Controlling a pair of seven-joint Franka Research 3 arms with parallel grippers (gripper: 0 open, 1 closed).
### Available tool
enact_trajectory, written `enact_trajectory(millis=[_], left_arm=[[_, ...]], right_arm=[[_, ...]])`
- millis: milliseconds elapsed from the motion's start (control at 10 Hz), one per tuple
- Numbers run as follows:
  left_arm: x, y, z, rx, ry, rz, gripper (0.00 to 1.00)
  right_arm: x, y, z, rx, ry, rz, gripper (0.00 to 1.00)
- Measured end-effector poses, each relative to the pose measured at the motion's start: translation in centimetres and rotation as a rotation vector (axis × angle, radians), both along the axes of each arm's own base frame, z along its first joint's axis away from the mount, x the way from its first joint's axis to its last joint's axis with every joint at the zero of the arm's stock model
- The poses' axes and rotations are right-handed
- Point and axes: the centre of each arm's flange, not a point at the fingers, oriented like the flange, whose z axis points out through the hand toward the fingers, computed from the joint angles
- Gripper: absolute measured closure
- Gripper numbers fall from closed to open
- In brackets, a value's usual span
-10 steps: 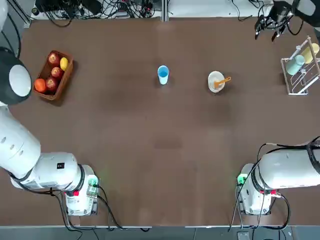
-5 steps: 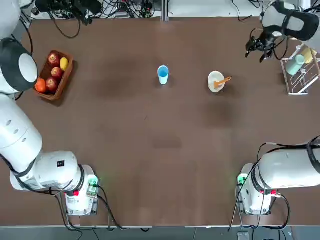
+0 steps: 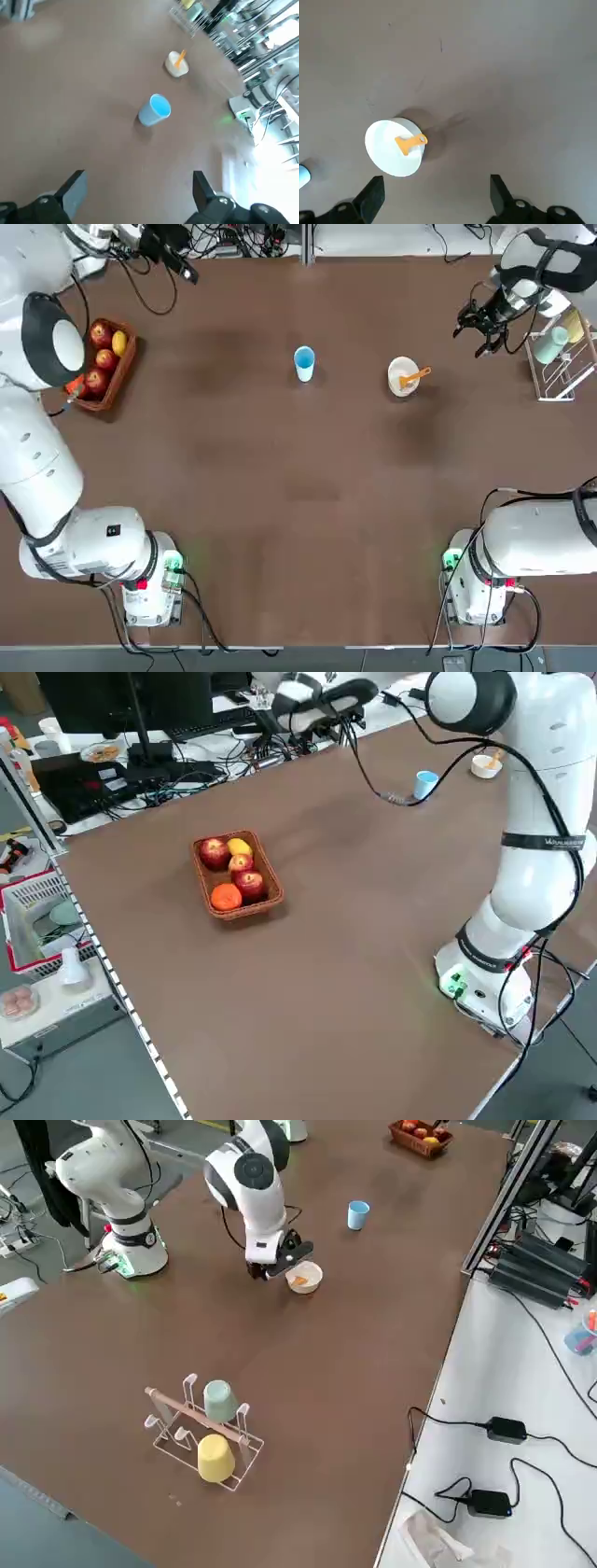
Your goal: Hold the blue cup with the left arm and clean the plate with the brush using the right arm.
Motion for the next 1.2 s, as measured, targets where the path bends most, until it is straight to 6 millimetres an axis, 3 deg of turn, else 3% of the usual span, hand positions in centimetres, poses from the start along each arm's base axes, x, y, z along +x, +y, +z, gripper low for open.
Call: enact_trajectory(millis=[200, 400, 800, 1000, 1200], left_arm=[[0.2, -2.3, -8.4, -0.148, -0.155, -0.041, 0.00], [-0.8, -3.9, -13.4, -0.247, -0.256, -0.073, 0.00], [-4.9, -7.1, -18.3, -0.416, -0.402, -0.080, 0.00], [-7.4, -10.7, -20.1, -0.483, -0.438, -0.075, 0.00], [-8.7, -15.0, -21.3, -0.533, -0.460, -0.039, 0.00]], right_arm=[[-1.1, 0.1, -3.6, 0.050, 0.053, -0.039, 0.00], [-0.8, 0.5, -5.4, 0.138, 0.032, -0.071, 0.02], [-0.5, 0.8, -6.2, 0.241, -0.123, 0.070, 0.03], [-0.3, 0.8, -8.2, 0.233, -0.180, 0.141, 0.05], [-0.3, 1.2, -11.1, 0.268, -0.261, 0.201, 0.05]])
